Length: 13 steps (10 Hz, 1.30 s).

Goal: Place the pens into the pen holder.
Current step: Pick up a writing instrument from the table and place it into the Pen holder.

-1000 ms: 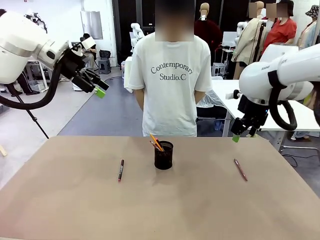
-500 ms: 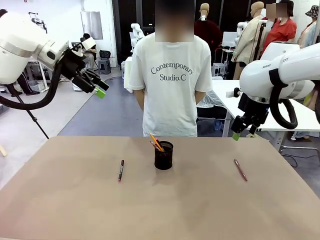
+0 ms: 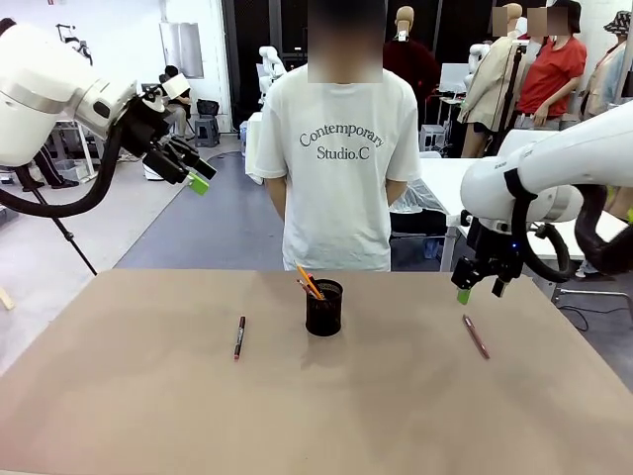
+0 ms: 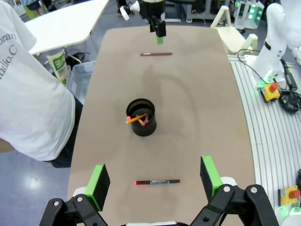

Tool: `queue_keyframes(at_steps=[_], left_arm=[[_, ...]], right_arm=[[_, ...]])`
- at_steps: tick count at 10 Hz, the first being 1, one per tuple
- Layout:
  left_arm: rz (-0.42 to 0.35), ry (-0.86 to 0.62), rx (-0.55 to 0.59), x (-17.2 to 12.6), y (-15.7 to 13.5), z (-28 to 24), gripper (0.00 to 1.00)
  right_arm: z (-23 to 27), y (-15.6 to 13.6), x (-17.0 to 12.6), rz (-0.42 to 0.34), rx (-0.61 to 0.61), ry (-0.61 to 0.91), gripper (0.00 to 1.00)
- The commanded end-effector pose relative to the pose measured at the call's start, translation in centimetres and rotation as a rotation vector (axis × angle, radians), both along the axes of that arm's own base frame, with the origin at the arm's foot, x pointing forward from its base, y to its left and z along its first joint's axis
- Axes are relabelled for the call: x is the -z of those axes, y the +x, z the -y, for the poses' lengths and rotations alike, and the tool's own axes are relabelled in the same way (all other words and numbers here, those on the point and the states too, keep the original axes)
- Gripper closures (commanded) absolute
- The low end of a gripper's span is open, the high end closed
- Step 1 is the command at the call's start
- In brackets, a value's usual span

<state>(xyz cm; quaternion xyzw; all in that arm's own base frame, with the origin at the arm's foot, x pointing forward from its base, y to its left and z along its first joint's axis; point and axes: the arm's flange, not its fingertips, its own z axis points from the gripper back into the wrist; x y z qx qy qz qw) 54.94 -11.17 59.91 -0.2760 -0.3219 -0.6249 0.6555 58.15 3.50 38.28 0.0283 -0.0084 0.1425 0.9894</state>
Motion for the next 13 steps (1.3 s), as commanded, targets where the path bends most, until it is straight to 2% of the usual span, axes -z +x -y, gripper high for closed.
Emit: queue_keyframes(at_steps=[1, 3, 10, 12, 13], left_arm=[[0.005, 0.001, 0.001, 0.0, -0.1, -0.1, 0.0], [0.005, 0.001, 0.001, 0.0, -0.1, -0.1, 0.0], [0.005, 0.001, 0.001, 0.0, -0.1, -0.1, 0.0], [0.005, 0.001, 0.001, 0.0, -0.1, -0.1, 0.0], [0.005, 0.001, 0.001, 0.0, -0.1, -0.1, 0.0]], right_arm=[[0.0, 0.5, -0.7, -0.025, 0.069, -0.048, 0.0], [0.1, 1.3, 1.1, -0.043, 0.101, -0.064, 0.0], [-0.9, 1.4, 6.7, 0.086, 0.218, -0.117, 0.0], [-1.2, 2.0, 7.3, 0.084, 0.158, -0.098, 0.0], [-0.4, 1.8, 6.7, 0.057, 0.184, -0.07, 0.0]])
